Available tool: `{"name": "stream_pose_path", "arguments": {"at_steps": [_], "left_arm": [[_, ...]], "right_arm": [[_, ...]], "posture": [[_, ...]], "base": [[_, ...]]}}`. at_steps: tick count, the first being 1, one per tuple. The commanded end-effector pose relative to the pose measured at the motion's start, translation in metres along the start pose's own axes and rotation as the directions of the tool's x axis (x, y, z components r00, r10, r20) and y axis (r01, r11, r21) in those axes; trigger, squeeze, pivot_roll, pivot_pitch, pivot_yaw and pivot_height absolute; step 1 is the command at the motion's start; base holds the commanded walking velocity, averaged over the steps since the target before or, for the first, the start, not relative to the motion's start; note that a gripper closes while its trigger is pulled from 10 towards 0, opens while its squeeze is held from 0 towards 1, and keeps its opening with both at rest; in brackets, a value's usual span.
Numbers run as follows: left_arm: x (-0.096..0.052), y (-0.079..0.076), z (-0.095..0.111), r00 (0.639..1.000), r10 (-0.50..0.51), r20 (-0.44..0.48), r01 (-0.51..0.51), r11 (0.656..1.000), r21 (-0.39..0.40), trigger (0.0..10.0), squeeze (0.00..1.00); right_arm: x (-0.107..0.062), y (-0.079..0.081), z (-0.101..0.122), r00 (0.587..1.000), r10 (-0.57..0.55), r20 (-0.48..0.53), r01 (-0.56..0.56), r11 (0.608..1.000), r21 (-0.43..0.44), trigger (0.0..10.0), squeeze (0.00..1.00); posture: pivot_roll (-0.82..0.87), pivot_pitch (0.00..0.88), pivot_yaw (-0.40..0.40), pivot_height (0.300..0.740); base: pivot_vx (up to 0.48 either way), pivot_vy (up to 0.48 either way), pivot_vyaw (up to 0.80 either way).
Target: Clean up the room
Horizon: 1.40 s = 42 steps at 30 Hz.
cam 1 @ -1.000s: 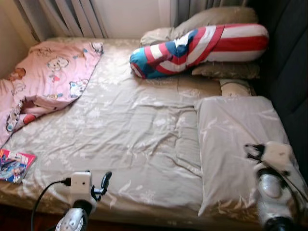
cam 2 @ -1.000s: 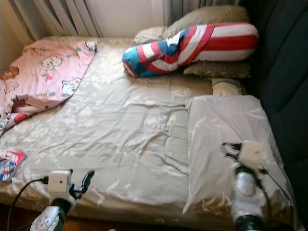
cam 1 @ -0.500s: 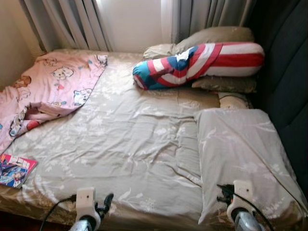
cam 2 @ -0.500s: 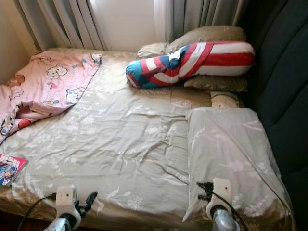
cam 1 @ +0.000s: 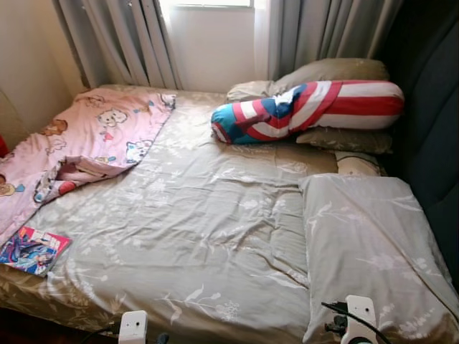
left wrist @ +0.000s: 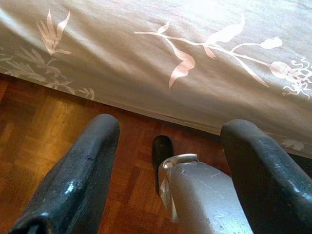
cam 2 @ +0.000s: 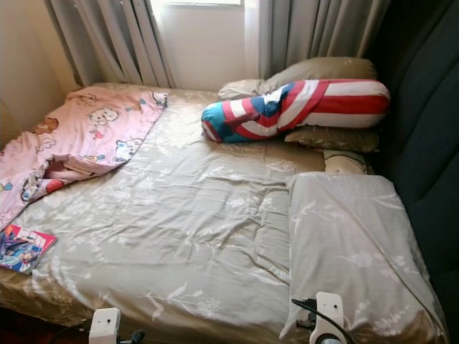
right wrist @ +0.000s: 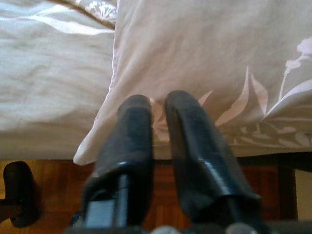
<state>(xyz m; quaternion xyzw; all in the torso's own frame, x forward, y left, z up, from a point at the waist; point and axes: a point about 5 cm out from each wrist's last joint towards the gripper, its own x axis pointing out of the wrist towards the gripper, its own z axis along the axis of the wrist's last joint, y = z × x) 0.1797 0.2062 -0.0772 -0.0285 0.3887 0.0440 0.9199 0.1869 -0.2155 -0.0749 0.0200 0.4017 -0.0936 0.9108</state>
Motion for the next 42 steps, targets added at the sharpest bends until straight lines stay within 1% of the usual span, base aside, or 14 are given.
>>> {"name": "stream_pose_path", "arguments": {"at_steps": [1,3,8,11,17,18,19,20,31,32,36,37,38,42], "left_arm": [[-0.0004,0.0024,-0.0017,1.000,0.010,-0.011,-0.010,1.000,0.006,10.0,0.00],[-0.0005,0.0027,-0.0026,1.000,0.013,-0.016,-0.013,1.000,0.006,10.0,0.00],[-0.0005,0.0038,-0.0038,0.999,0.015,-0.031,-0.015,1.000,0.011,10.0,0.00],[0.0001,0.0045,-0.0017,1.000,0.013,-0.028,-0.013,1.000,0.018,10.0,0.00],[0.0009,0.0050,0.0006,1.000,0.015,-0.024,-0.015,0.999,0.030,10.0,0.00],[0.0008,0.0050,0.0006,1.000,0.015,-0.024,-0.014,0.999,0.030,10.0,0.00],[0.0008,0.0049,0.0005,1.000,0.015,-0.024,-0.014,0.999,0.030,10.0,0.00],[0.0008,0.0050,0.0006,1.000,0.014,-0.024,-0.013,0.999,0.029,10.0,0.00],[0.0001,0.0019,-0.0028,1.000,0.012,-0.029,-0.012,1.000,0.023,10.0,0.00],[-0.0001,0.0017,-0.0033,1.000,0.012,-0.029,-0.012,1.000,0.022,10.0,0.00],[-0.0007,0.0017,-0.0050,0.999,0.015,-0.032,-0.014,1.000,0.018,10.0,0.00],[-0.0007,0.0017,-0.0051,0.999,0.015,-0.033,-0.015,1.000,0.017,10.0,0.00],[-0.0006,0.0016,-0.0051,0.999,0.016,-0.033,-0.016,1.000,0.017,10.0,0.00],[-0.0005,0.0014,-0.0048,0.999,0.018,-0.031,-0.017,1.000,0.015,10.0,0.00]], "right_arm": [[-0.0017,0.0001,-0.0079,0.999,-0.008,-0.031,0.008,1.000,0.010,10.0,1.00],[-0.0025,-0.0002,-0.0109,0.999,-0.010,-0.042,0.011,1.000,0.010,10.0,1.00],[-0.0035,0.0019,-0.0157,0.998,-0.008,-0.065,0.006,0.999,-0.031,10.0,1.00],[-0.0028,0.0036,-0.0139,0.998,-0.008,-0.060,0.007,1.000,-0.009,10.0,1.00],[-0.0023,0.0074,-0.0136,0.998,0.002,-0.066,-0.003,1.000,-0.025,10.0,1.00],[-0.0023,0.0077,-0.0139,0.998,0.000,-0.068,-0.002,1.000,-0.018,10.0,0.67],[-0.0023,0.0078,-0.0140,0.998,-0.001,-0.069,0.001,1.000,-0.013,10.0,0.67],[-0.0023,0.0079,-0.0140,0.998,-0.004,-0.069,0.003,1.000,-0.011,10.0,0.00],[-0.0013,0.0065,-0.0107,0.998,-0.014,-0.062,0.013,1.000,-0.008,10.0,0.00],[-0.0014,0.0068,-0.0106,0.998,-0.006,-0.060,0.006,1.000,0.001,10.0,1.00],[-0.0016,0.0074,-0.0116,0.998,0.009,-0.065,-0.009,1.000,-0.008,10.0,1.00],[-0.0017,0.0070,-0.0120,0.998,0.003,-0.068,-0.003,1.000,-0.008,10.0,0.14],[-0.0018,0.0069,-0.0125,0.998,-0.001,-0.069,0.000,1.000,-0.008,10.0,0.00],[-0.0024,0.0066,-0.0146,0.997,-0.010,-0.075,0.008,1.000,-0.017,10.0,0.00]], "posture": [[-0.01,0.000,-0.001,0.740],[-0.02,0.000,-0.002,0.740],[-0.04,0.000,0.009,0.740],[-0.04,0.000,0.014,0.740],[-0.04,0.000,0.014,0.740],[-0.03,0.000,0.015,0.740],[-0.03,0.000,0.015,0.740],[-0.03,0.000,0.015,0.740],[-0.02,0.009,0.006,0.740],[-0.02,0.014,0.004,0.740],[-0.02,0.021,-0.001,0.740],[-0.02,0.021,-0.001,0.740],[-0.02,0.021,-0.001,0.740],[-0.02,0.037,0.001,0.740]], "base": [[0.000,0.000,0.00],[0.000,0.000,0.00],[0.000,0.000,0.00],[0.000,0.000,0.00],[0.000,0.000,0.00],[0.000,0.000,0.00],[0.000,0.000,0.00],[0.000,0.000,0.00],[0.000,0.000,0.00],[0.000,0.000,0.00],[0.000,0.000,0.00],[0.000,0.000,0.00],[0.000,0.000,0.00],[0.000,0.000,0.00]]}}
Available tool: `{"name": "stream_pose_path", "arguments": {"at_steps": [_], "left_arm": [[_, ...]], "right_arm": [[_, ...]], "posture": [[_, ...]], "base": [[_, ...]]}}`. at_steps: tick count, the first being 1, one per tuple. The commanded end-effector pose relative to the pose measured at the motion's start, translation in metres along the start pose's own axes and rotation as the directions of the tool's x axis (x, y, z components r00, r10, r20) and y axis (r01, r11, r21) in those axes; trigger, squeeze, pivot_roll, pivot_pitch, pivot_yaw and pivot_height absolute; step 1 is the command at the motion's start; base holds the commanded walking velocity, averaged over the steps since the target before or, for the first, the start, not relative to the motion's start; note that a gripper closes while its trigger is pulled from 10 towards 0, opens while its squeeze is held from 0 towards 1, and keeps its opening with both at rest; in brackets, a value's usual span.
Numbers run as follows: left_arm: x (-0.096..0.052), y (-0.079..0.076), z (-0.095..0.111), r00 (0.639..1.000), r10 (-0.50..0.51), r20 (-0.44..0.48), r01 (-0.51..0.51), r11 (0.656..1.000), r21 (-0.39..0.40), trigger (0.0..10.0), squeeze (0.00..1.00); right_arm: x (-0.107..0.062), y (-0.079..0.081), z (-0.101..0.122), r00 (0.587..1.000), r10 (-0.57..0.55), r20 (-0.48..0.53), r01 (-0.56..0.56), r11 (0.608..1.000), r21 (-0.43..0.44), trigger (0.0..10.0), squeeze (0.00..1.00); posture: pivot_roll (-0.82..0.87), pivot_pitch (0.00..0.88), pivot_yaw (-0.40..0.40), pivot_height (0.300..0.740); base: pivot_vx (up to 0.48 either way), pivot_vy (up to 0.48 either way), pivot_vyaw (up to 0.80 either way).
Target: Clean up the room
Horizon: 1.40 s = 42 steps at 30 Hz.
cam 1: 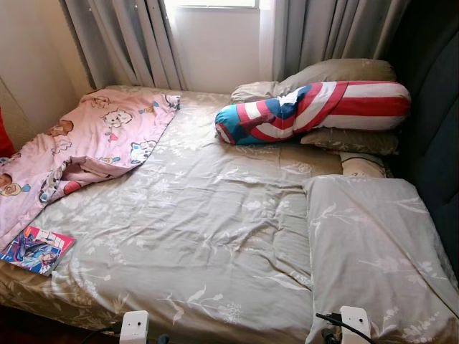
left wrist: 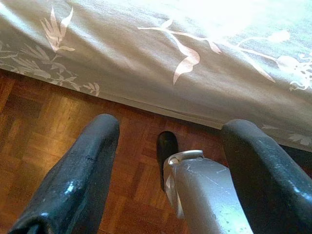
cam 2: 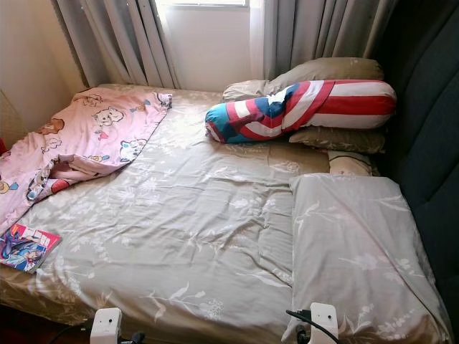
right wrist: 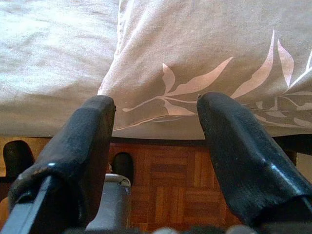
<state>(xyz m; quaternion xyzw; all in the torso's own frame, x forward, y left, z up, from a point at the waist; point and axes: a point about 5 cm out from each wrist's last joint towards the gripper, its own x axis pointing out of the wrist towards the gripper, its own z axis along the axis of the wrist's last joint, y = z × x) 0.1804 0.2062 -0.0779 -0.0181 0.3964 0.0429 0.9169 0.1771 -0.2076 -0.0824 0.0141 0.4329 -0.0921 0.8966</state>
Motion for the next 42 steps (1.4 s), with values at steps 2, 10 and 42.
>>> {"name": "stream_pose_path", "arguments": {"at_steps": [2,10,42], "left_arm": [[-0.001,0.002,-0.004,1.000,0.009,-0.014,-0.009,1.000,-0.006,10.0,0.00],[-0.001,0.003,-0.004,1.000,0.007,-0.012,-0.007,1.000,-0.005,10.0,0.00],[-0.002,0.005,-0.005,1.000,0.008,-0.025,-0.008,1.000,-0.007,10.0,0.00]], "right_arm": [[0.000,0.001,-0.002,1.000,0.005,-0.010,-0.005,1.000,-0.002,10.0,0.00],[-0.001,-0.003,-0.006,1.000,-0.007,-0.022,0.007,1.000,-0.001,10.0,0.00],[-0.009,-0.023,-0.027,0.997,-0.020,-0.070,0.021,1.000,0.009,10.0,0.00]], "posture": [[-0.02,0.043,0.003,0.740],[-0.02,0.053,0.006,0.740],[-0.01,0.070,0.012,0.740]], "base": [[0.000,0.000,0.00],[0.000,0.000,0.00],[0.000,0.353,0.00]]}}
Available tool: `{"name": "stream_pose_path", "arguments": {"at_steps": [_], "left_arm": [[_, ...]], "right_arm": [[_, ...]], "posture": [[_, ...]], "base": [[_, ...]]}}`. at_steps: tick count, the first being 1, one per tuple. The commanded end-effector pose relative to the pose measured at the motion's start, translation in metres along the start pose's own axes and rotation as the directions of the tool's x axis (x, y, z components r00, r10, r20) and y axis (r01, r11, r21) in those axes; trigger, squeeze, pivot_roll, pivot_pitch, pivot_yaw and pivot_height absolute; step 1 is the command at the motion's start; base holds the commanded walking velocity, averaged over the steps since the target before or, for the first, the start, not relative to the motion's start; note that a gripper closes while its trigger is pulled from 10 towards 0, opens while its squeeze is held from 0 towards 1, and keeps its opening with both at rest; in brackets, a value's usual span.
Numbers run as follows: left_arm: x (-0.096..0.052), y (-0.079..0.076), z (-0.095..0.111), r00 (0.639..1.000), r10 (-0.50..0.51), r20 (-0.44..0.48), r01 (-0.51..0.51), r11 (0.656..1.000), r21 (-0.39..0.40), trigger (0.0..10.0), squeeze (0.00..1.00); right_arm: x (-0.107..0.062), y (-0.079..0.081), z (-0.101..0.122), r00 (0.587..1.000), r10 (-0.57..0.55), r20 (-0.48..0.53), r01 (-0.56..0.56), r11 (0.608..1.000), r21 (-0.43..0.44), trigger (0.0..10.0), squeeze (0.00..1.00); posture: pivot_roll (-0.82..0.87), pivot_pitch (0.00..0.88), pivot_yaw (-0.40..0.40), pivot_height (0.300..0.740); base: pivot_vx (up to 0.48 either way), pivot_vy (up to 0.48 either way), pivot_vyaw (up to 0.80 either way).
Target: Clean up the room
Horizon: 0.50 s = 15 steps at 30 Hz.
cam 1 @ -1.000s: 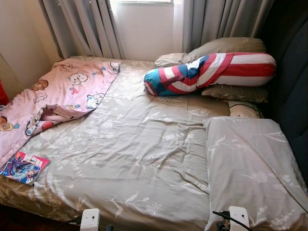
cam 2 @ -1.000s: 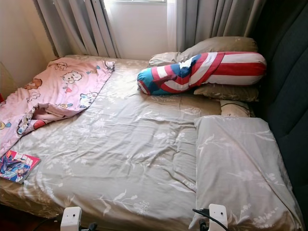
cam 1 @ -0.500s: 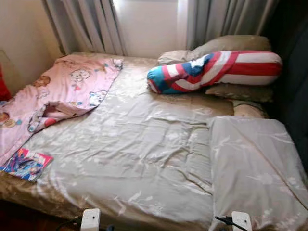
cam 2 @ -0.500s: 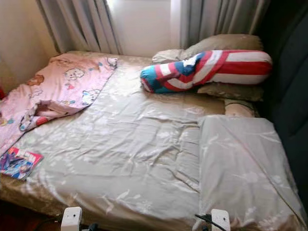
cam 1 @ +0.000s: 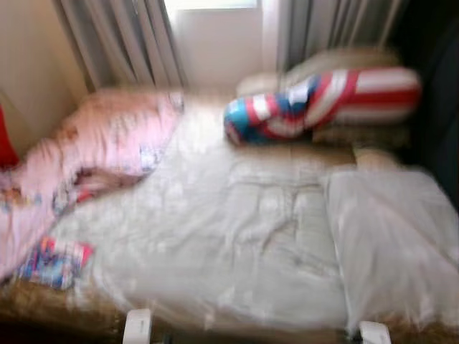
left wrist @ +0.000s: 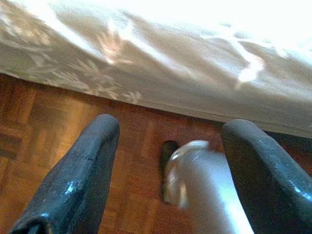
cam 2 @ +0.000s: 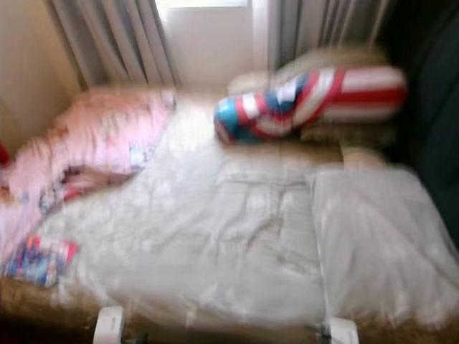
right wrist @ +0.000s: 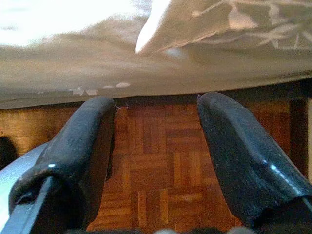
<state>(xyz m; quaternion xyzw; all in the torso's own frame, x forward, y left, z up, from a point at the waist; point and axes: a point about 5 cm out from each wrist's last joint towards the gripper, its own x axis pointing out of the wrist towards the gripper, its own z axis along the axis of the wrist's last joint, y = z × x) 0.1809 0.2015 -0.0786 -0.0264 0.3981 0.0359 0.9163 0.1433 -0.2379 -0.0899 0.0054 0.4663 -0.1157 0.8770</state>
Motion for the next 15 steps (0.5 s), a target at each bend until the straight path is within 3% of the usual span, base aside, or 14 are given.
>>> {"name": "stream_pose_path", "arguments": {"at_steps": [1,15], "left_arm": [[-0.0022,0.0098,-0.0041,0.999,0.027,-0.020,-0.027,1.000,0.003,10.0,0.00],[-0.0023,0.0100,-0.0042,0.999,0.031,-0.019,-0.031,1.000,0.000,10.0,0.00]], "right_arm": [[0.0008,0.0122,0.0008,0.999,0.034,0.004,-0.035,0.999,0.010,10.0,0.00],[0.0001,0.0173,-0.0026,0.999,0.046,0.001,-0.046,0.999,0.008,10.0,0.00]], "posture": [[-0.01,0.070,0.012,0.740],[-0.01,0.059,0.012,0.740]], "base": [[0.000,0.431,0.00],[0.000,0.427,0.00]]}}
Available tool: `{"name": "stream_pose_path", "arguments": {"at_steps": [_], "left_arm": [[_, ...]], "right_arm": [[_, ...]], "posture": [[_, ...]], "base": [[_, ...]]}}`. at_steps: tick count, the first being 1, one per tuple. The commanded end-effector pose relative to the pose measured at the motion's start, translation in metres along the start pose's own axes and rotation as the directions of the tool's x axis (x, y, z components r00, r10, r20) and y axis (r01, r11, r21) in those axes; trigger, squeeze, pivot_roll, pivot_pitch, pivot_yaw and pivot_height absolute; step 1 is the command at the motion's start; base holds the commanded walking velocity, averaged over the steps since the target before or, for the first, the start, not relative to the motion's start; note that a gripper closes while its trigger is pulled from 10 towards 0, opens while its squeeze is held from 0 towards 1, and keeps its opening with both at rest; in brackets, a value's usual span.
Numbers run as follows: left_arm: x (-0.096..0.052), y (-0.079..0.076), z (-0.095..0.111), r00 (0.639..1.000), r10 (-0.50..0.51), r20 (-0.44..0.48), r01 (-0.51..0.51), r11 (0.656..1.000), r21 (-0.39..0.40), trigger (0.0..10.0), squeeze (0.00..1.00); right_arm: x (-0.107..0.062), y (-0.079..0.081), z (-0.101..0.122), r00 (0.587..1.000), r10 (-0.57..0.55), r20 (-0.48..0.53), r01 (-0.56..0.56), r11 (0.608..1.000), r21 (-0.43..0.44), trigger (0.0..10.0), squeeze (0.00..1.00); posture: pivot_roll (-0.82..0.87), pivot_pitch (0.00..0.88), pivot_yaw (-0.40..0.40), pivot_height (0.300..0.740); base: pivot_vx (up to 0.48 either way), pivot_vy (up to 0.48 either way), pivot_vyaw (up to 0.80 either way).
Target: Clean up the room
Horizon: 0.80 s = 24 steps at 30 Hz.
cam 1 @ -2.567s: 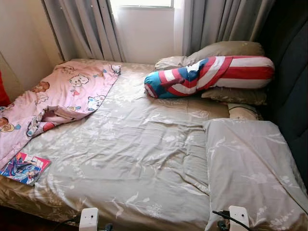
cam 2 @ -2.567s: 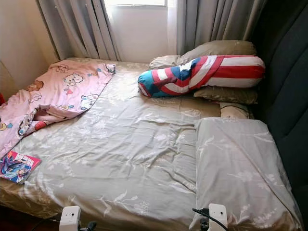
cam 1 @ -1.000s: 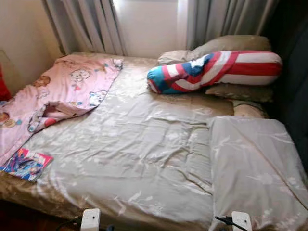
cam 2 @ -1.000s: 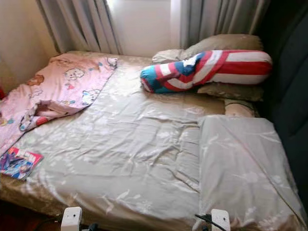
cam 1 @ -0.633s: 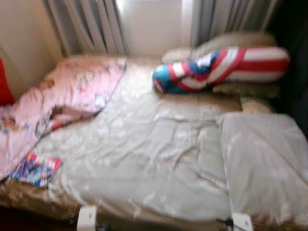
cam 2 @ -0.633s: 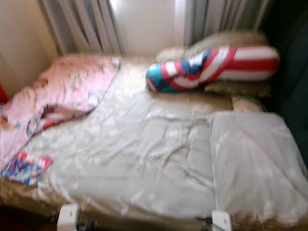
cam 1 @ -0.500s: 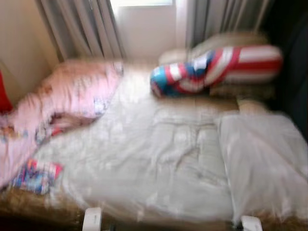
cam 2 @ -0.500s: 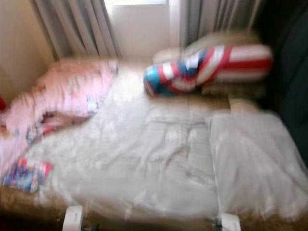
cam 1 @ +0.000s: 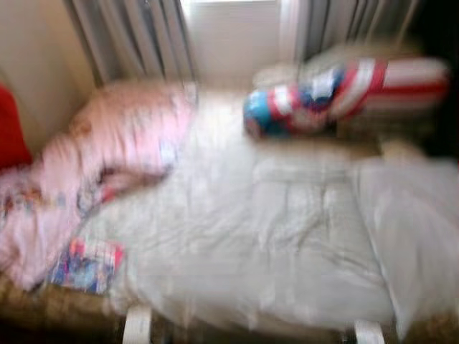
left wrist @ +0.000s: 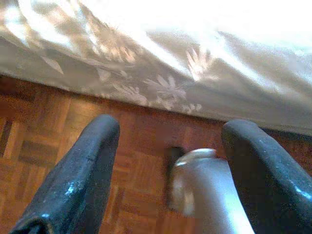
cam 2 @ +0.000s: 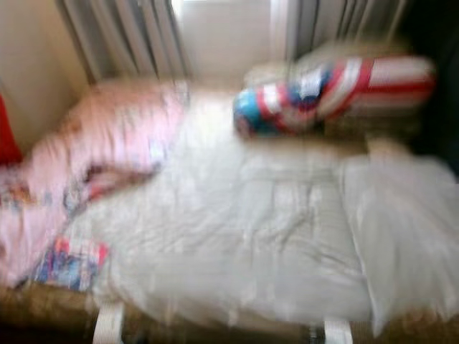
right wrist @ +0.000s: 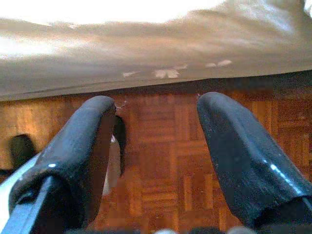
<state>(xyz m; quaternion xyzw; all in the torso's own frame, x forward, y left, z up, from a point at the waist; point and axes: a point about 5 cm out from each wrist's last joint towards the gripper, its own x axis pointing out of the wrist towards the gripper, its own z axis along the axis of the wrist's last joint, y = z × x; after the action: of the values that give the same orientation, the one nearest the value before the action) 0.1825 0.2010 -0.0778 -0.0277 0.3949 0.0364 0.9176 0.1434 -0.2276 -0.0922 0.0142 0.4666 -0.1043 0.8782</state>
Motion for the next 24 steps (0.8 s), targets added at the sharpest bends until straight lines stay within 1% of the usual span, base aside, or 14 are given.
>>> {"name": "stream_pose_path", "arguments": {"at_steps": [1,22,24], "left_arm": [[-0.0029,0.0107,-0.0058,0.999,0.031,-0.026,-0.031,1.000,0.004,10.0,0.00],[-0.0025,0.0075,-0.0064,0.999,0.040,-0.024,-0.040,0.999,-0.008,10.0,0.00],[-0.0023,0.0060,-0.0066,0.999,0.039,-0.024,-0.040,0.999,-0.012,10.0,0.00]], "right_arm": [[0.0003,0.0071,-0.0003,1.000,0.018,0.002,-0.018,1.000,0.004,10.0,0.00],[-0.0001,0.0029,-0.0010,1.000,0.025,-0.001,-0.025,1.000,-0.010,10.0,0.00],[0.0011,0.0068,0.0030,1.000,0.031,0.004,-0.031,0.999,-0.018,10.0,0.00]], "posture": [[-0.01,0.059,0.012,0.740],[0.01,0.012,-0.008,0.740],[0.01,0.006,-0.014,0.740]], "base": [[0.000,0.428,0.00],[0.000,0.418,0.00],[0.000,0.412,0.00]]}}
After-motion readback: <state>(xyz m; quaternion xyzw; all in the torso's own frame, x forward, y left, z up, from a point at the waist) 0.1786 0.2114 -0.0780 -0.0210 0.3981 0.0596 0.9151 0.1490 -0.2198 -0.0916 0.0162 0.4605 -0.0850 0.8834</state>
